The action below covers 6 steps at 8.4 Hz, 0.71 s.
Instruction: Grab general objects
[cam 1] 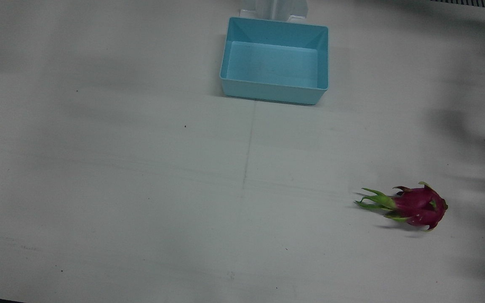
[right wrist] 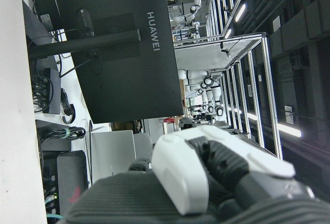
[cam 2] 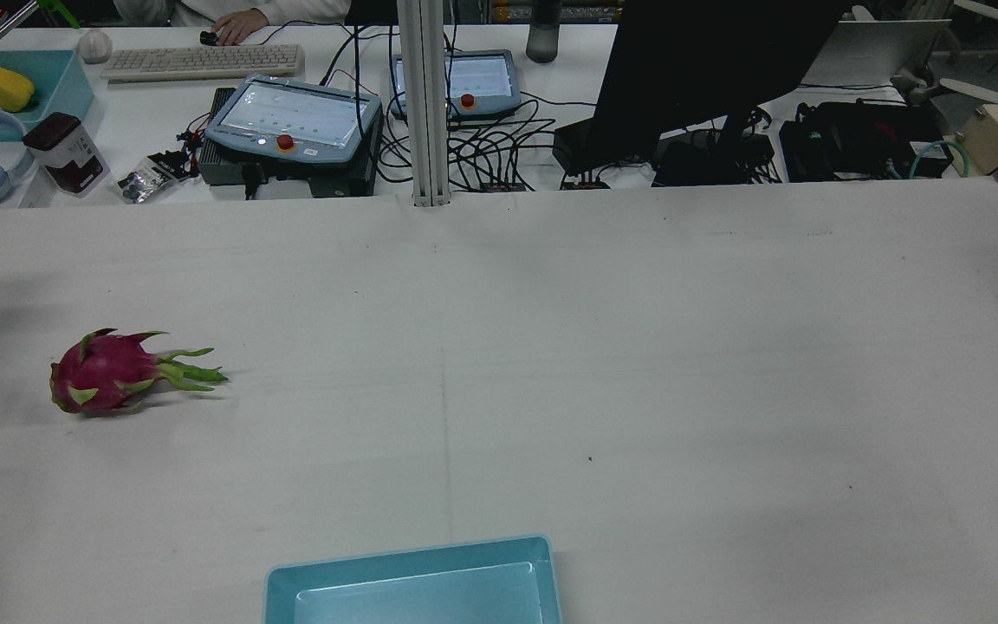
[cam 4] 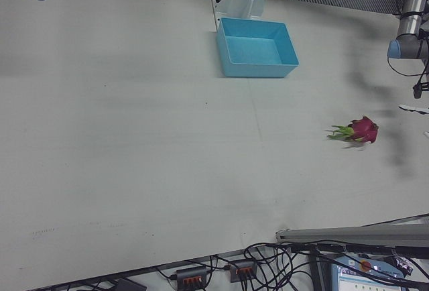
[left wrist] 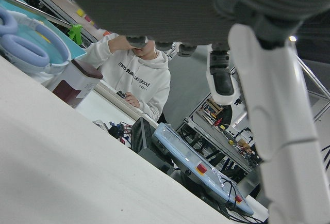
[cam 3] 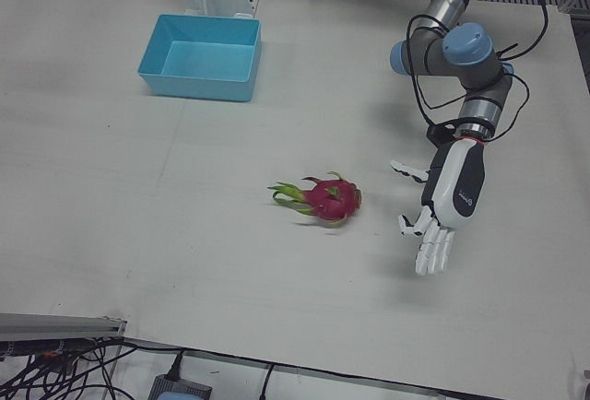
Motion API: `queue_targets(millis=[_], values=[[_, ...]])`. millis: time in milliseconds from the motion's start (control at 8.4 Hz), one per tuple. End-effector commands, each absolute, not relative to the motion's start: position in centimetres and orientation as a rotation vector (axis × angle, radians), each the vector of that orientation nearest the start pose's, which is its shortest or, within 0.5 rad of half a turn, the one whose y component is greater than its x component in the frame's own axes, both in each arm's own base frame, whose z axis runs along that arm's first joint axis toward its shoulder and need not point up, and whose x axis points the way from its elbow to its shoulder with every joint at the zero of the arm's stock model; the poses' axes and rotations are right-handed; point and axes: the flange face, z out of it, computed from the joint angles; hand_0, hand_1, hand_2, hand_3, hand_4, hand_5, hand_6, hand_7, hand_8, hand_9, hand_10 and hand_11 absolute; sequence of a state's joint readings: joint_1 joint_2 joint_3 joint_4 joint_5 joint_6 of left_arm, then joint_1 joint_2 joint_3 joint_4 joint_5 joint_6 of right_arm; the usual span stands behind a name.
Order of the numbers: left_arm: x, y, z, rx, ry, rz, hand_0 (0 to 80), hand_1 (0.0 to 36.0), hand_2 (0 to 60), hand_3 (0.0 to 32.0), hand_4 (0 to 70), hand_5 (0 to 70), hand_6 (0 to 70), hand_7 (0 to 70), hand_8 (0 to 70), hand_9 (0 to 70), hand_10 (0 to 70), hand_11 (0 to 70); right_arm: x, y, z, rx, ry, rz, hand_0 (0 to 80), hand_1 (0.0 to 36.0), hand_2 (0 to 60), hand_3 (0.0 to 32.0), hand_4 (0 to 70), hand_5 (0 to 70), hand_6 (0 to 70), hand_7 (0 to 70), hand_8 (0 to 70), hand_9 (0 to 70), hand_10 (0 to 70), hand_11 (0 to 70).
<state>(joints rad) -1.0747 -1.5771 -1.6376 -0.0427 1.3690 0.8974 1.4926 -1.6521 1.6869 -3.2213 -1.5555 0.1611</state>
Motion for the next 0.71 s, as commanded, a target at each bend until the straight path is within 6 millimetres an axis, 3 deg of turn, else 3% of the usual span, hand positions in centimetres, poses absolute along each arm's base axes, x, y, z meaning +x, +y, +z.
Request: queue_targets(millis=[0, 119, 238, 357, 595], values=[[9.5, -49.2, 51.0, 0.734, 1.631, -1.268, 48.7, 14.3, 5.4, 0.0, 0.0, 70.0, 0.9, 3.2, 0.0, 0.0, 0.0, 0.0, 9.9, -46.2, 67.6, 0.237, 2.111, -2.218, 0.0, 0.0, 0.0, 0.0, 0.0, 0.0, 0.0, 0.0, 0.0, 0.0, 0.0, 0.0], [10.8, -48.2, 47.7, 0.760, 1.539, -1.191, 49.3, 14.9, 5.4, 0.0, 0.0, 70.0, 0.8, 3.6, 0.0, 0.0, 0.0, 0.0, 9.9, -46.2, 67.6, 0.237, 2.111, -2.218, 0.0, 0.0, 0.0, 0.0, 0.0, 0.0, 0.0, 0.0, 0.0, 0.0, 0.0, 0.0], [13.0, -47.0, 47.4, 0.741, 1.464, -1.138, 50.4, 16.3, 6.2, 0.0, 0.0, 70.0, 1.1, 4.5, 0.0, 0.0, 0.0, 0.0, 9.9, -46.2, 67.6, 0.237, 2.111, -2.218, 0.0, 0.0, 0.0, 0.0, 0.0, 0.0, 0.0, 0.0, 0.0, 0.0, 0.0, 0.0], [16.2, -45.9, 47.1, 0.721, 1.363, -1.112, 50.9, 15.8, 3.0, 0.0, 0.0, 70.0, 0.3, 2.1, 0.0, 0.0, 0.0, 0.0, 9.9, -46.2, 67.6, 0.237, 2.111, -2.218, 0.0, 0.0, 0.0, 0.0, 0.0, 0.0, 0.0, 0.0, 0.0, 0.0, 0.0, 0.0], [27.2, -42.1, 41.4, 0.757, 1.252, -1.082, 50.7, 14.6, 0.0, 0.0, 0.0, 70.0, 0.0, 0.0, 0.0, 0.0, 0.0, 0.0, 9.9, -46.2, 67.6, 0.237, 2.111, -2.218, 0.0, 0.0, 0.0, 0.0, 0.0, 0.0, 0.0, 0.0, 0.0, 0.0, 0.0, 0.0]])
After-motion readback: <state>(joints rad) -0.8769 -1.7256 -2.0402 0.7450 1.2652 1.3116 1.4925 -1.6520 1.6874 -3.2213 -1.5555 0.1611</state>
